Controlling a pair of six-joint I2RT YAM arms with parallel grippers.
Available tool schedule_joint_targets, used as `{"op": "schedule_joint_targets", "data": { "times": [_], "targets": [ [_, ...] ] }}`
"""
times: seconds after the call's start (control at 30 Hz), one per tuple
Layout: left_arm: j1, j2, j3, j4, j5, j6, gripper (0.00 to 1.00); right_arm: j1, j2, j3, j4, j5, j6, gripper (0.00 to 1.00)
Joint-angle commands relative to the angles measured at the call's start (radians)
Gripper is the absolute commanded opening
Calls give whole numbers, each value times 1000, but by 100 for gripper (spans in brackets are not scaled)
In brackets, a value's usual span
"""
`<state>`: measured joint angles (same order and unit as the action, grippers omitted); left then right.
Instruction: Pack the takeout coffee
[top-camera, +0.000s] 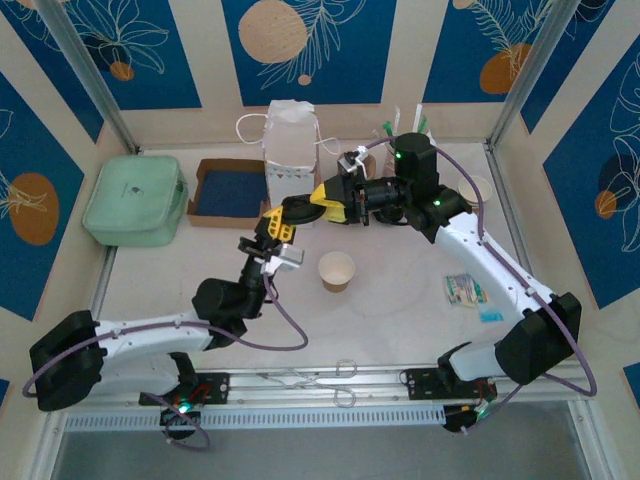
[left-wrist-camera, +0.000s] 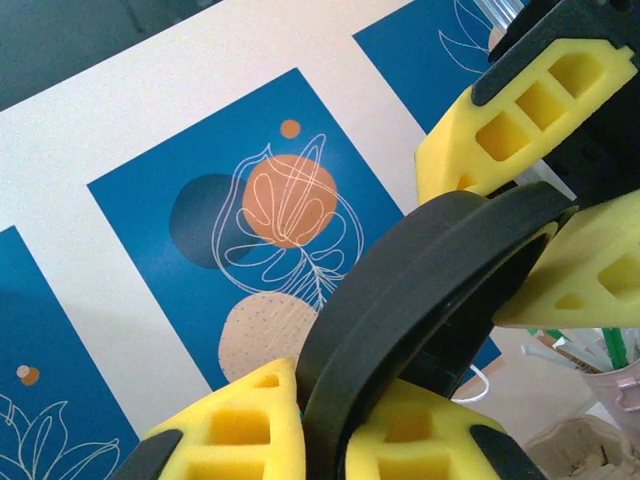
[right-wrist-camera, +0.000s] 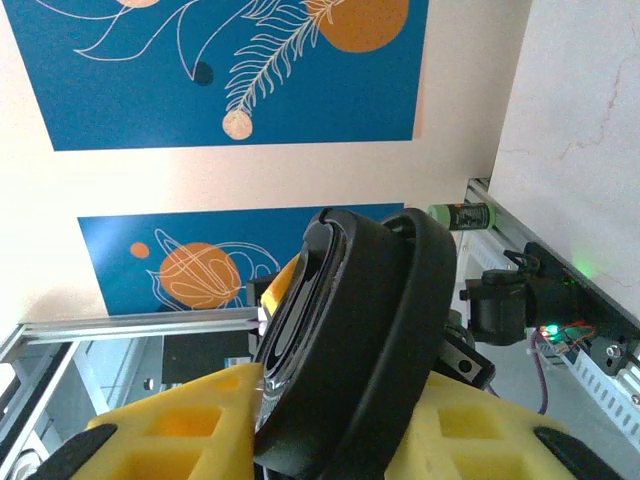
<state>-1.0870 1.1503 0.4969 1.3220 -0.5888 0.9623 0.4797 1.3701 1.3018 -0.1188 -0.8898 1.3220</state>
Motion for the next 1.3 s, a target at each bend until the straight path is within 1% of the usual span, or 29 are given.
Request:
{"op": "schedule_joint_targets", "data": {
  "times": [0.0, 0.1, 0.2, 0.27, 0.33, 0.43, 0.63, 0.77, 0.87, 1.03, 1.17, 1.27],
  "targets": [
    [-29, 24, 15, -32, 5, 10, 12, 8, -39, -22, 77, -29, -4, 29],
    [-36, 28, 20, -50, 4, 15, 24, -1, -46, -41, 121, -24, 19, 26],
    [-39, 28, 19, -53, -2, 15, 31, -3, -53, -59, 160, -15, 37, 24],
    [-40, 28, 19, -57, -5, 15, 40, -4, -59, -68, 180, -13, 48, 23],
    [-42, 29, 19, -63, -8, 13, 52, -6, -64, -76, 199, -12, 58, 23],
    [-44, 28, 17, -61, -13, 12, 63, -10, -72, -80, 203, -8, 59, 21],
    [-47, 20, 19, -60, -20, 12, 75, -26, -85, -97, 191, 1, 50, 19],
    [-51, 3, 17, -90, -35, -6, 78, -43, -95, -99, 170, 4, 32, 18],
    [-51, -33, 17, -175, -59, -59, 80, -78, -114, -90, 123, 3, 0, 17],
    [-51, -121, 24, -405, -82, -197, 81, -150, -154, -99, 86, -1, -26, 17],
    [-51, -180, 38, -563, -78, -298, 81, -182, -169, -116, 87, -8, -29, 17],
    [-50, -222, 68, -714, -84, -437, 82, -188, -176, -134, 109, -7, -26, 16]
  ]
}}
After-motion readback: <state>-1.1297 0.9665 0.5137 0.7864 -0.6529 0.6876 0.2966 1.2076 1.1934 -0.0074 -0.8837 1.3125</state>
